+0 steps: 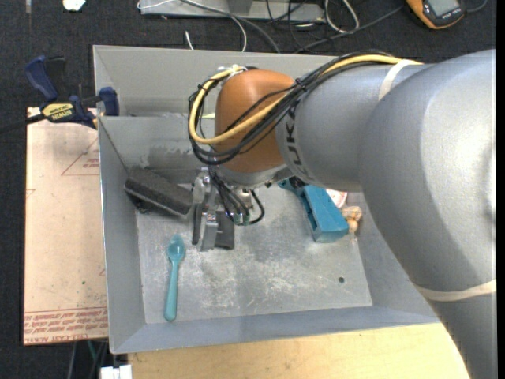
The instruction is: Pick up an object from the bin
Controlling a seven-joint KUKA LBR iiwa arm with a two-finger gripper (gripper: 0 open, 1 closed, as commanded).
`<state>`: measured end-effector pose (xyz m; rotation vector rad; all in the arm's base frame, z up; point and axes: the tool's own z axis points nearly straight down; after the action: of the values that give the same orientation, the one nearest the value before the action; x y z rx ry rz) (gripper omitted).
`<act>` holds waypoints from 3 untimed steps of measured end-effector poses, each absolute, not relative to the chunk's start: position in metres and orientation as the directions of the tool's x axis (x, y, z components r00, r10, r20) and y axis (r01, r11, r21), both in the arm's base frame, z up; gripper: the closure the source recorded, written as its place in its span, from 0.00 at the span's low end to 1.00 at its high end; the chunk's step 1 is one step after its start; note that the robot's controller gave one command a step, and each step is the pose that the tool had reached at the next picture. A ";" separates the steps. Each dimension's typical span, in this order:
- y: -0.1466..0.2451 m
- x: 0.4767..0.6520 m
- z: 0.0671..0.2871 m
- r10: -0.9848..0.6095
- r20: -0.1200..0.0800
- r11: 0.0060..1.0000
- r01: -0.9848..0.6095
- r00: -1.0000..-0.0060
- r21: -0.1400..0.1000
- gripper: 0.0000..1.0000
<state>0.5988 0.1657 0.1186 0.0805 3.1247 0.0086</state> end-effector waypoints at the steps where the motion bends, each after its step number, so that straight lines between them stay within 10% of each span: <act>1: 0.163 0.581 0.135 0.087 -0.011 0.996 0.087 -0.996 0.006 0.00; 3: 0.086 0.610 0.066 0.033 -0.014 0.999 0.033 -0.999 0.008 0.00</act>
Offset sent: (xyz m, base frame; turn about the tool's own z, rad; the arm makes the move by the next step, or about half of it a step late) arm 0.0154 -0.0709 -0.0446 -0.0218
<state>0.6104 0.0856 0.0657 0.0518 3.1266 0.0117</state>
